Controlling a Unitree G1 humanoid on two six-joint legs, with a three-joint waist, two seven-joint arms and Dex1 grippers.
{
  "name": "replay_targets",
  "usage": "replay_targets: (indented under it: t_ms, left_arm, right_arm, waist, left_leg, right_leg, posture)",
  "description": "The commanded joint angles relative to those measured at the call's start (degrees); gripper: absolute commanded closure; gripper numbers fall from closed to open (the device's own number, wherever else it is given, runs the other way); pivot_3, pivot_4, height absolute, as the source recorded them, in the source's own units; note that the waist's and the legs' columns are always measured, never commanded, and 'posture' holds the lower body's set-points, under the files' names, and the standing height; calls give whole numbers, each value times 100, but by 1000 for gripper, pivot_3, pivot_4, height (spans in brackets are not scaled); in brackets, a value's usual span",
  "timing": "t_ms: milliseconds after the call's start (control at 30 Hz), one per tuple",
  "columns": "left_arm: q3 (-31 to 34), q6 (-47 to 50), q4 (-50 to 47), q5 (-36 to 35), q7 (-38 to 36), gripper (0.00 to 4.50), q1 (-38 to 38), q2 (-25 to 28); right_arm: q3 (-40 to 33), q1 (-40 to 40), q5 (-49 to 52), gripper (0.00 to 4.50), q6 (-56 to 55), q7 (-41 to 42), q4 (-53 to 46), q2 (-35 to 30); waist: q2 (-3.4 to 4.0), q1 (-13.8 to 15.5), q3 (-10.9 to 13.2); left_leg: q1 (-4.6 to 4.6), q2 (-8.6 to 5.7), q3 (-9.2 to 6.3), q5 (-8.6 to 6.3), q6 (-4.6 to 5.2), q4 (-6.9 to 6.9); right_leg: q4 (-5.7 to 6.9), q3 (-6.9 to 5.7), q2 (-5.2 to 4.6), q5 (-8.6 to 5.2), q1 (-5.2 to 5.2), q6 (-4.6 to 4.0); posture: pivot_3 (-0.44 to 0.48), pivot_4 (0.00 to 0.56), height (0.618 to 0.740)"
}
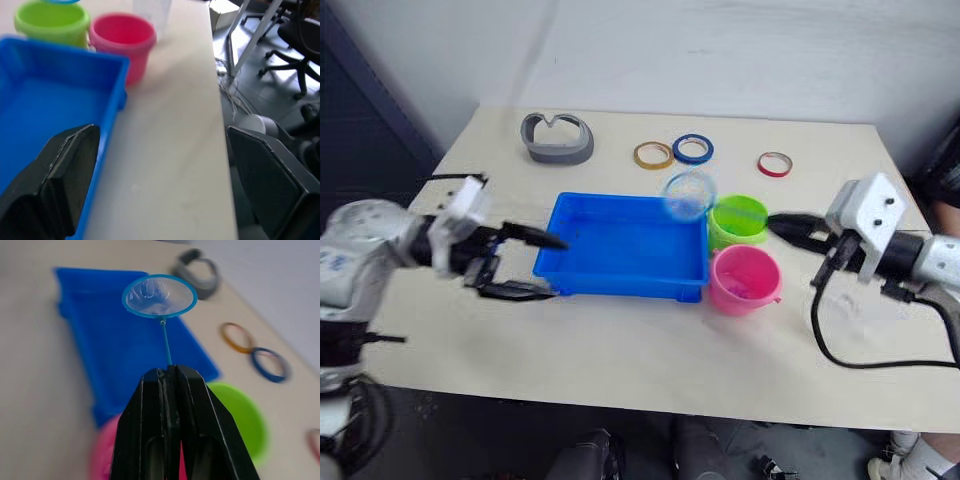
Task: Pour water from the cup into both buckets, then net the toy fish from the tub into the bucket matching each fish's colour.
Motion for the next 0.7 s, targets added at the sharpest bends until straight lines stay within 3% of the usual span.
replay_targets:
  t_ms: [33,100,267,400,500,600,700]
  left_arm:
    - [92,-283,-445,55,-192,57,437,289]
    - [128,-332,-631,48,-188,57,721,420]
    - [157,-891,-809,471,30,57,1333,612]
    - [256,-882,-810,460,243,57,1438,592]
    - [318,-787,-791,371,364,0,1434,566]
    - [375,-673,-646,249,491,0,1332,461]
    - [452,-381,-409,-9,644,0,1036,278]
  right_arm:
    - [217,266,162,4500,234,404,-396,128]
    - [590,331,-135,4500,116,532,-458,335]
    - [1933,121,-1772,4500,-804,675,23,1033]
    - [2451,-41,-2520,4500,-1214,617,666,1536]
    - [2514,-36,-2862,3414,-1381,594,958,1659]
    - [2443,153,-3146,1906,-1641,659,975,1515]
    - [1814,440,-2845,442,-1299,558,450,1252]
  waist:
    - [1,40,0]
    - [-6,62,-1]
    - [-4,79,-1]
    - [-4,79,0]
    - [-4,80,0]
    - [-3,81,0]
    - [-2,110,0]
  left_leg:
    - [16,-1,-3,-5,8,-1]
    - [39,-3,-2,-29,48,-12]
    - [32,-5,4,-25,33,-30]
    - [28,-5,5,-22,27,-34]
    - [28,-5,5,-23,28,-33]
    - [28,-5,6,-22,26,-35]
    - [26,-5,4,-22,26,-35]
  right_leg:
    - [-12,-2,-1,0,22,0]
    - [-43,-1,-5,0,52,1]
    - [-76,2,-5,3,44,5]
    - [-73,2,-3,3,36,5]
    - [-71,2,-3,3,35,5]
    - [-72,1,-3,3,36,5]
    - [-73,-1,-2,3,36,5]
  posture:
    - [0,150,740]
    - [0,150,740]
    - [0,150,740]
    - [0,150,740]
    - [0,150,740]
    - [0,150,740]
    - [0,150,740]
